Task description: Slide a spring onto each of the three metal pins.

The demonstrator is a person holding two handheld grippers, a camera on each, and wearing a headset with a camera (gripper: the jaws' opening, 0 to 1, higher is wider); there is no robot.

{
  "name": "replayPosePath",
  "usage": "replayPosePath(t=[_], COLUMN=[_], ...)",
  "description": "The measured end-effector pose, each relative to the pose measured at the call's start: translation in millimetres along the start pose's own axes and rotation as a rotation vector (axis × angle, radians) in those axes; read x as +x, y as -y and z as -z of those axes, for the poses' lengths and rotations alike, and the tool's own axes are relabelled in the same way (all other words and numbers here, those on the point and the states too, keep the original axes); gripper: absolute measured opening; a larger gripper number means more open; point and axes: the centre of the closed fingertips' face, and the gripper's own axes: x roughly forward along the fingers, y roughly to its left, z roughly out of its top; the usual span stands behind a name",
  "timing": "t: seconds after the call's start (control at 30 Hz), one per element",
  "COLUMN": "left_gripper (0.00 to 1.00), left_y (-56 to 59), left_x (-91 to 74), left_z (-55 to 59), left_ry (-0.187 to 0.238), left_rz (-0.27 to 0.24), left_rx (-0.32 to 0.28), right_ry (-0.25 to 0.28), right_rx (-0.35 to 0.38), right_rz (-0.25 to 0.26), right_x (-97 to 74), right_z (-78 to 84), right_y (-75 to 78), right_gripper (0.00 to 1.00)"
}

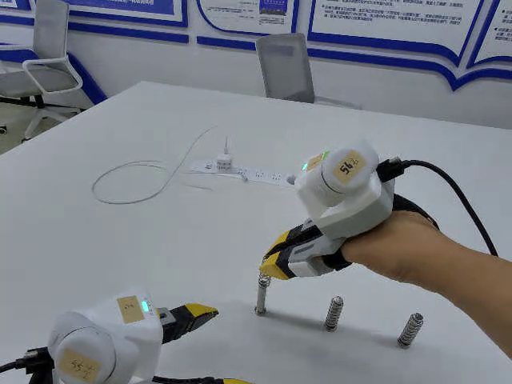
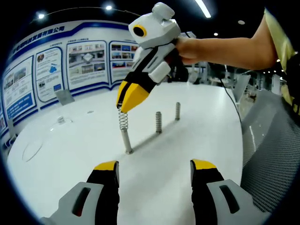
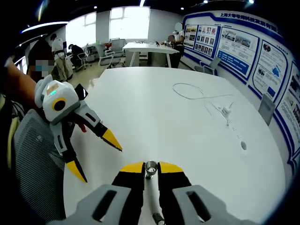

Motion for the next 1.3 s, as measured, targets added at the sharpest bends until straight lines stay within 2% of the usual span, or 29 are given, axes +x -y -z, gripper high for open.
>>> replayPosePath(t=[0.23, 0.67, 1.3], left_gripper=[0.63, 0.62, 0.62], left_y=[-1.7, -1.8, -4.2], left_x=[0.4, 1.3, 0.9], left_z=[1.4, 4.9, 6.7], left_ry=[0.001, -0.007, -0.013], left_rz=[0.000, 0.006, 0.004], left_rx=[-0.004, -0.004, -0.005], right_ry=[-0.010, -0.048, -0.059], right_rx=[0.005, 0.023, 0.053], right_rz=[-0.008, -0.023, -0.035], right_x=[6.0, 23.8, 38.6], right_z=[2.7, 17.4, 29.7], right_y=[-0.6, -3.9, -10.5], right_gripper=[0.12, 0.12, 0.12])
